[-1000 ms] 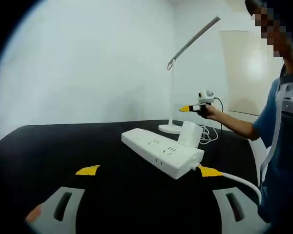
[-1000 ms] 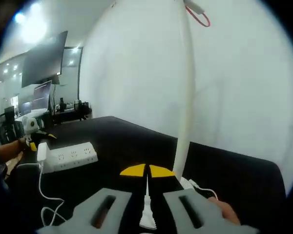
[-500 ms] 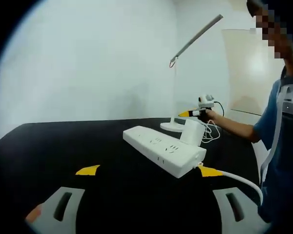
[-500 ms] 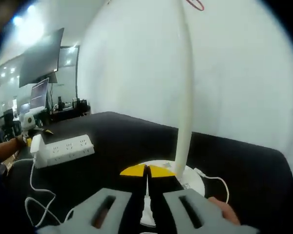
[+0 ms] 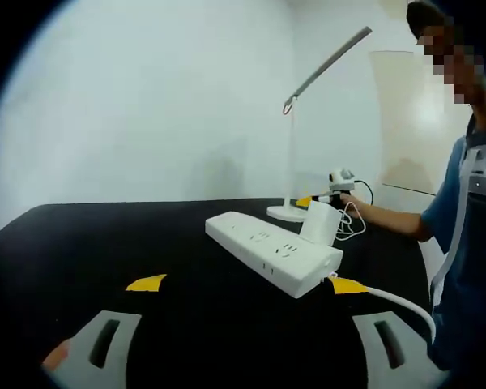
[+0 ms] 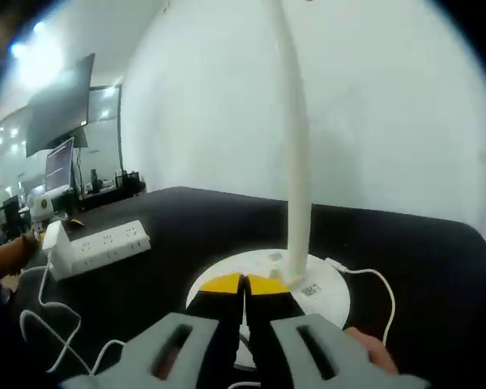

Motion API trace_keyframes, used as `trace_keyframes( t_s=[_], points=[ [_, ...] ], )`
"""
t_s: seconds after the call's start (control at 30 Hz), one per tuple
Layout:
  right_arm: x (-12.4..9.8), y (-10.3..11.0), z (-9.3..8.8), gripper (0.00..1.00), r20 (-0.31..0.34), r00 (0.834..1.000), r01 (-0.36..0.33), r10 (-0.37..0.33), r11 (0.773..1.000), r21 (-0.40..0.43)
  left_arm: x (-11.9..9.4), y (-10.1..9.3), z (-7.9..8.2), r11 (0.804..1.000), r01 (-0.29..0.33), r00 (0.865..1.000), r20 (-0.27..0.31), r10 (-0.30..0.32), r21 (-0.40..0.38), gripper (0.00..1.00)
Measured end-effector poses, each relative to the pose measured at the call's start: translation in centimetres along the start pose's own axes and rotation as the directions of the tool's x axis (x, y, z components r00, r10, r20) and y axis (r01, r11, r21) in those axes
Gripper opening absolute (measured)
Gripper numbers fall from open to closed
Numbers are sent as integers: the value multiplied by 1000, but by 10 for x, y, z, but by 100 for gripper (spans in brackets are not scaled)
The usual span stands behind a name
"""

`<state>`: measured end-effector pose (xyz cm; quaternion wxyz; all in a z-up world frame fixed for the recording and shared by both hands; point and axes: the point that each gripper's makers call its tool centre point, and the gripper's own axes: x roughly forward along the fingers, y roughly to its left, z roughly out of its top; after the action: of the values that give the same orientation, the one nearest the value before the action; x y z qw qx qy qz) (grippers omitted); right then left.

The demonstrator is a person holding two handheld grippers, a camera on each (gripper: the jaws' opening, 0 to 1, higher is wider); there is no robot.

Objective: Insert the desk lamp plug into the socket, turn on the power strip switch, turn on the lamp switch, then turn off the lamp switch, turn off the power strip switch, and remove the plug from the socket.

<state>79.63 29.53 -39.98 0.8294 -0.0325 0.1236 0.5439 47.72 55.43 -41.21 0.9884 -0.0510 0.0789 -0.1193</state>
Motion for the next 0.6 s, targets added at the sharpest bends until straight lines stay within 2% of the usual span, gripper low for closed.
trace_keyframes(
  t_s=[0.13,0.3,0.6],
  points=[
    [0,-8,-4,4,3,1000,9,-9,1000,22,1,-2,-1,1000,0,1000,-3,0,2,73],
    [1,-2,-6,4,-1,1000,10,-10,1000,4,1,-3,-1,1000,-1,1000,-4,1,2,73],
    [3,-4,-10,4,-14,1000,3,-3,1000,2,1,0,-2,1000,-3,1000,-7,4,5,72]
  ],
)
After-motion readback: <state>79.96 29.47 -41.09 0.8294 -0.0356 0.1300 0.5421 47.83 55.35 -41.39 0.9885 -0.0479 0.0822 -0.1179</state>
